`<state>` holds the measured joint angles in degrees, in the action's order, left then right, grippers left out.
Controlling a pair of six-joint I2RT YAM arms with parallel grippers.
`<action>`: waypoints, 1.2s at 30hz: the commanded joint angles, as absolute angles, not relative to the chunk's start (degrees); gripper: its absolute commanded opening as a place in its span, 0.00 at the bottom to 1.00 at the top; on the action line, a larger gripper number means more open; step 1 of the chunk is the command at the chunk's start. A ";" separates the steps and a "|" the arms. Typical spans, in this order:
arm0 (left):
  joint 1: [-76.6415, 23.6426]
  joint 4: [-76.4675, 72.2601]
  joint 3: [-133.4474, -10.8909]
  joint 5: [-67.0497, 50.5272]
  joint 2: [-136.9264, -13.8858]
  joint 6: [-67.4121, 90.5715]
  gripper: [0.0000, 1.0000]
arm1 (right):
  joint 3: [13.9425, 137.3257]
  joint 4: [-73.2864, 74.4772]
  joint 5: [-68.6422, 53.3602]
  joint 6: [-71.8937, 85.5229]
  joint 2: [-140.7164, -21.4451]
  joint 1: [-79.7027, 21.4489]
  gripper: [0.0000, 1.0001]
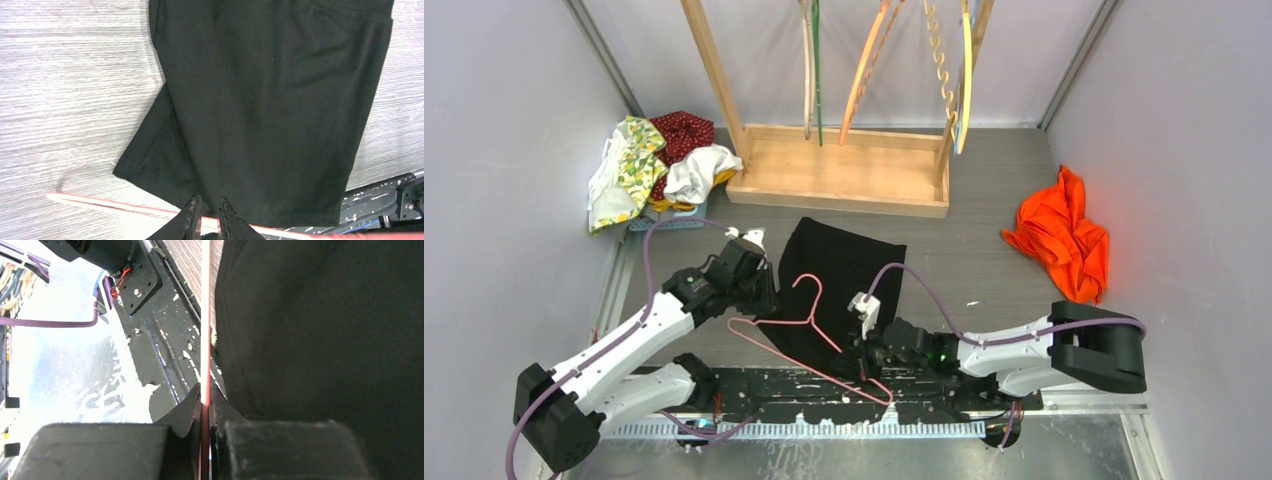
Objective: Place the skirt on the hanger
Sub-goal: Hang the skirt on the hanger.
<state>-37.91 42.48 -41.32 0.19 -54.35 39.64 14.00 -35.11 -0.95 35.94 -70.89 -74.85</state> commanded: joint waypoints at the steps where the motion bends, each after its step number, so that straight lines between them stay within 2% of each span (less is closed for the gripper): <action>1: -38.87 41.95 -40.43 2.91 -54.39 40.91 0.19 | 12.53 -39.93 7.14 37.59 -68.79 -77.05 0.01; 8: -43.01 38.82 -39.22 5.80 -58.11 43.28 0.18 | 8.71 -32.37 23.09 41.64 -61.96 -83.10 0.01; 24: -49.40 40.11 -38.26 8.21 -57.56 46.23 0.18 | 13.70 -40.46 22.33 41.12 -79.21 -89.21 0.01; 36: -53.69 37.00 -36.88 10.45 -60.21 48.72 0.14 | 18.88 -29.93 29.31 39.27 -79.48 -89.21 0.01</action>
